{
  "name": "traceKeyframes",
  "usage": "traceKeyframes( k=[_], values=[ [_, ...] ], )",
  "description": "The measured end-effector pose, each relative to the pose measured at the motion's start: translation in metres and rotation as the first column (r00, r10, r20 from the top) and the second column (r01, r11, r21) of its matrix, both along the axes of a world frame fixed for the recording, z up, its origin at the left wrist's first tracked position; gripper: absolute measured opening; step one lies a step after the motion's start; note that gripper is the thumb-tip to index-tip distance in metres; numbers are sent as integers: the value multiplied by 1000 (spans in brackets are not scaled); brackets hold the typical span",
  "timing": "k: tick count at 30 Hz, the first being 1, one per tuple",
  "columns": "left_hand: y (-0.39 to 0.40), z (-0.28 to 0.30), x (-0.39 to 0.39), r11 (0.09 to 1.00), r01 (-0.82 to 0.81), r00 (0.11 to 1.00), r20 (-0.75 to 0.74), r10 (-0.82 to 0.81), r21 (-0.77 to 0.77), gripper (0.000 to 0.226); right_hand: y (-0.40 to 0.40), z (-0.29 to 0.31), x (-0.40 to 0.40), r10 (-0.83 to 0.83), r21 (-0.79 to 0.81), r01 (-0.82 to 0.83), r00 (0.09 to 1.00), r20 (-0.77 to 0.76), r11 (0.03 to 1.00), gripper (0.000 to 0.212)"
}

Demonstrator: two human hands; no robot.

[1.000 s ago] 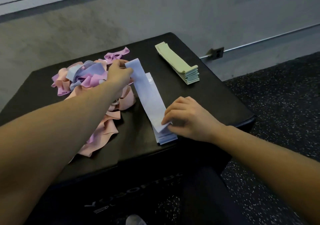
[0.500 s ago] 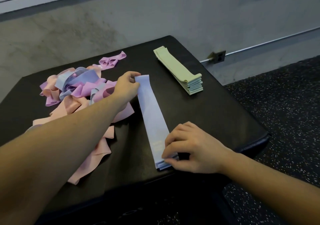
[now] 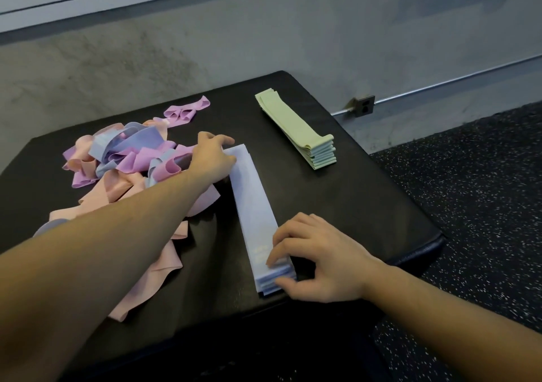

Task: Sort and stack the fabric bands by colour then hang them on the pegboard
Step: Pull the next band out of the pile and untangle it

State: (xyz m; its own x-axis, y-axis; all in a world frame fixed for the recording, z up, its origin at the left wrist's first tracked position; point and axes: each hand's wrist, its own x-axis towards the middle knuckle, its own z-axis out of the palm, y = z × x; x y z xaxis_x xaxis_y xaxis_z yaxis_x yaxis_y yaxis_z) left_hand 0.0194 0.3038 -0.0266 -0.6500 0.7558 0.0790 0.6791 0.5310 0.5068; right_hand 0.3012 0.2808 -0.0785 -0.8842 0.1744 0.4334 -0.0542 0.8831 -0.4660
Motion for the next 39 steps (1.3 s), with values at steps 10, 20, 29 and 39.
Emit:
traceKeyframes(
  k=[10, 20, 29, 39],
  values=[
    [-72, 19, 26, 948, 313, 931, -179, -319, -62, 29, -3, 9, -2, -120, -321, 129, 992, 50, 938, 22],
    [-203, 5, 11, 918, 389, 907, -205, -368, 74, 21, -26, 34, -12, -200, -497, 203, 978, 59, 844, 19],
    [-302, -14, -34, 957, 61, 976, -217, 3, 284, 33, -71, 70, -78, -85, -423, 143, 985, 153, 895, 26],
    [-346, -45, -59, 952, -103, 995, 40, 96, 288, 43, -134, 91, -181, 63, -113, -28, 947, 316, 993, 55]
  ],
)
